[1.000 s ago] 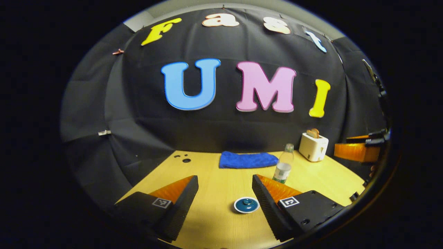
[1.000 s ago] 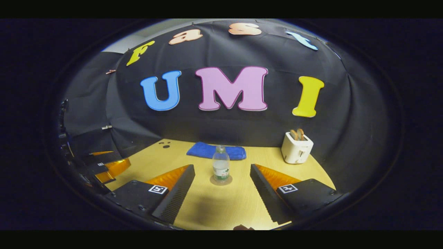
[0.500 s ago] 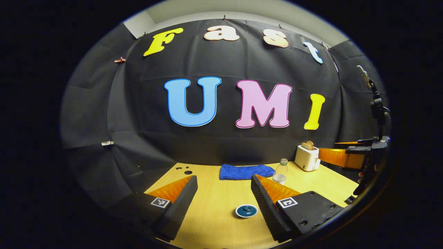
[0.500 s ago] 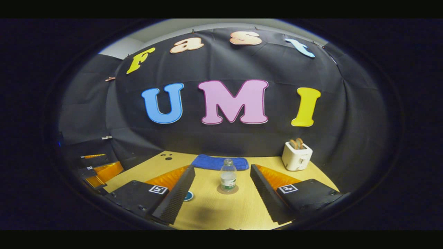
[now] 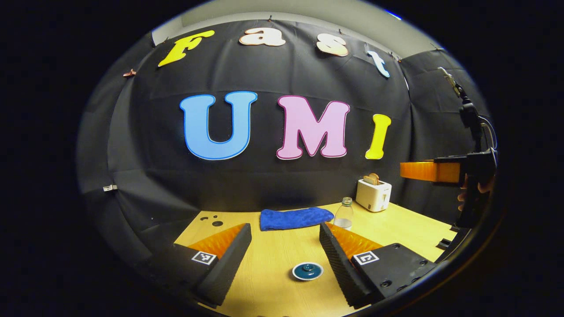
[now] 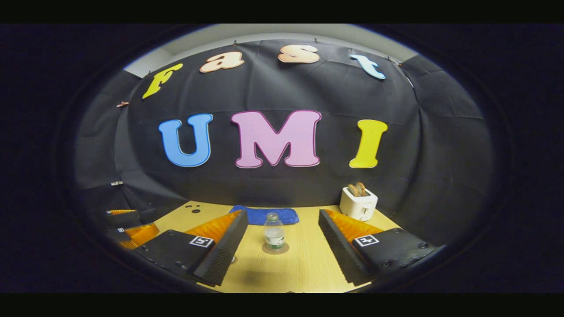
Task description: Open the teacup lid with one hand, grasp the water bottle and pour water into the teacup with the other hand; after pouring, place the water bottle on the coaster and then close the teacup lid.
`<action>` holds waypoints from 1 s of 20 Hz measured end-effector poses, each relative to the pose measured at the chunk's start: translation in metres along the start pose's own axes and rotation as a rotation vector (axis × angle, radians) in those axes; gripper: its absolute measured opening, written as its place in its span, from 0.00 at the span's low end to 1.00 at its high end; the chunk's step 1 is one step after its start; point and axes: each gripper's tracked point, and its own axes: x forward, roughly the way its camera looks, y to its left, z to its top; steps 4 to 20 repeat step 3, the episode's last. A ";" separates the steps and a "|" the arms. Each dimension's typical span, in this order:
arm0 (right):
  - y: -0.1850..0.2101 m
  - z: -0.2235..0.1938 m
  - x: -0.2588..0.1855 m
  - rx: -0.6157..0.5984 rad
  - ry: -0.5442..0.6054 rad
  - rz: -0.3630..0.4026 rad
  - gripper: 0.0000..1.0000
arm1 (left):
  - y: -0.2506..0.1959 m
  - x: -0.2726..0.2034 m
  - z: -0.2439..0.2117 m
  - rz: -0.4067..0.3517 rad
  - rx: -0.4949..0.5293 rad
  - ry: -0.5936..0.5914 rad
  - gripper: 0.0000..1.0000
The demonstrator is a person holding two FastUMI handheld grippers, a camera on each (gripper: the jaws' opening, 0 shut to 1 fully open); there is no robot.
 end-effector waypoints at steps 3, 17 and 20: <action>-0.003 -0.006 -0.004 -0.013 0.018 -0.001 0.99 | 0.002 0.002 0.002 0.033 -0.007 -0.003 0.97; -0.003 -0.006 -0.004 -0.013 0.018 -0.001 0.99 | 0.002 0.002 0.002 0.033 -0.007 -0.003 0.97; -0.003 -0.006 -0.004 -0.013 0.018 -0.001 0.99 | 0.002 0.002 0.002 0.033 -0.007 -0.003 0.97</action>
